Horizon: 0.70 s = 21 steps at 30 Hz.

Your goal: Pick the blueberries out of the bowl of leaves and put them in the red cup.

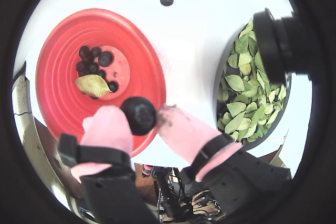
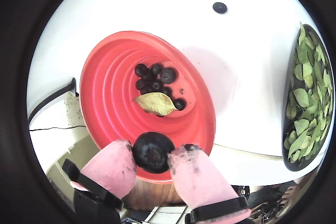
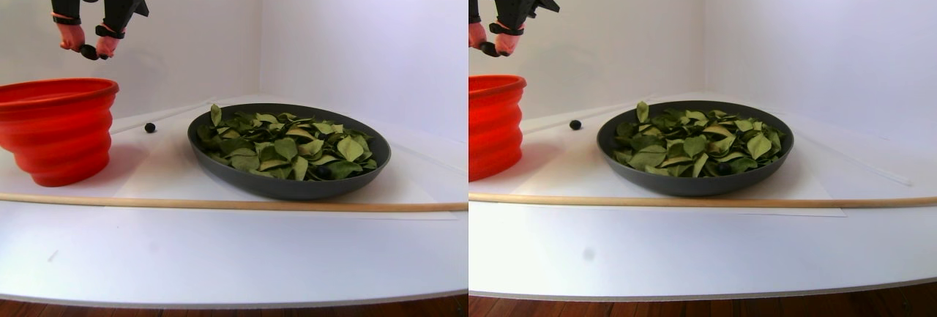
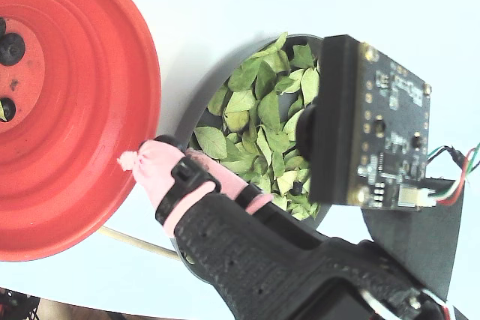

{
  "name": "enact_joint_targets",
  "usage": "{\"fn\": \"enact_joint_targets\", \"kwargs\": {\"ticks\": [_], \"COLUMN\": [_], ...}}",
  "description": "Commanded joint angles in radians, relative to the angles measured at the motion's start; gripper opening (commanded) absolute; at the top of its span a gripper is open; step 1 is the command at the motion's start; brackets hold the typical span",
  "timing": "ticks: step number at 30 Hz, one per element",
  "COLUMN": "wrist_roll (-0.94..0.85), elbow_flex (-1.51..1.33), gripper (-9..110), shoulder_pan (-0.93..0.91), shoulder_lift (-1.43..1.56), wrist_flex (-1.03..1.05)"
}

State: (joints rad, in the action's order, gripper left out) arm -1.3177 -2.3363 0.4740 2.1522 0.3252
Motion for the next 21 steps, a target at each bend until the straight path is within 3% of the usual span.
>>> {"fn": "enact_joint_targets", "kwargs": {"ticks": [1, 21], "wrist_roll": [0.011, 0.038], "elbow_flex": [0.005, 0.002], "gripper": [11, 16], "shoulder_pan": [0.032, 0.02], "shoulder_lift": [0.083, 0.12], "wrist_flex": [0.003, 0.031]}}
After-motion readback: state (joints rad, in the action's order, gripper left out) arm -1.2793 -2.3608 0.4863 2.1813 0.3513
